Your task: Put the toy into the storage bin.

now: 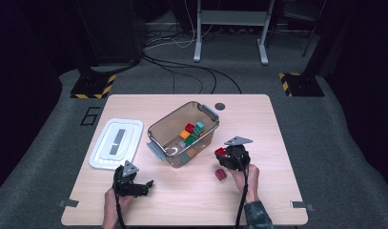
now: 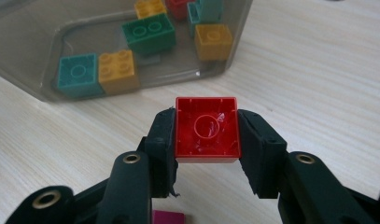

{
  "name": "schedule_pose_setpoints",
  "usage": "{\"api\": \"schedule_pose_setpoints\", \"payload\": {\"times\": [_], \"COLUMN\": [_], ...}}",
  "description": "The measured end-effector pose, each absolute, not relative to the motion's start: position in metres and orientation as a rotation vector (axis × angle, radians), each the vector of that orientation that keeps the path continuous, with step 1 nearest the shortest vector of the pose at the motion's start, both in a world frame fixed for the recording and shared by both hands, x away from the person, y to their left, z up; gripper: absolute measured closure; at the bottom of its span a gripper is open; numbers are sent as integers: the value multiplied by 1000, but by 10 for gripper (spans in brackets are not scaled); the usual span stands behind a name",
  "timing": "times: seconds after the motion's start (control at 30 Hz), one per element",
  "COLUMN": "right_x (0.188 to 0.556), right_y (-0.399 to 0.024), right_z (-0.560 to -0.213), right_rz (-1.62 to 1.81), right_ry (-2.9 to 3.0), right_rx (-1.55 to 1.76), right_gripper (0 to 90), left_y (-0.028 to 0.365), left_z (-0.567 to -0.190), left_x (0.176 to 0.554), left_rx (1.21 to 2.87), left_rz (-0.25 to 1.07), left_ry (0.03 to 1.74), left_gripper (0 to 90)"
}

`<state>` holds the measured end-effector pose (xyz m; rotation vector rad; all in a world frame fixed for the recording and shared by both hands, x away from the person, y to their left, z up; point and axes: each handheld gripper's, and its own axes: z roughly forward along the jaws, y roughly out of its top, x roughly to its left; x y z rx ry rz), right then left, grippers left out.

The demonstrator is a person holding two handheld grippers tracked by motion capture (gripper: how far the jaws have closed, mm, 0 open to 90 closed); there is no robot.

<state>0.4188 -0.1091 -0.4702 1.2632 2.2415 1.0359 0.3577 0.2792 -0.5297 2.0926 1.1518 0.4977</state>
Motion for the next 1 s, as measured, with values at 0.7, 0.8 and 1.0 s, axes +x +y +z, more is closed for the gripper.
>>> {"api": "schedule_pose_setpoints", "payload": {"times": [0.7, 0.8, 1.0], "right_x": [416, 416, 415], "right_y": [-108, -108, -107], "right_z": [-437, -434, -422], "right_rz": [1099, 1104, 1122], "right_ry": [2150, 2144, 2114], "right_rx": [1185, 1175, 1154], "right_gripper": [584, 585, 585], "left_y": [279, 279, 279], "left_z": [-530, -530, -530], "left_x": [358, 358, 358], "left_rx": [2091, 2094, 2091], "left_rz": [500, 499, 500], "left_ry": [1152, 1152, 1152], "left_gripper": [49, 49, 49]}}
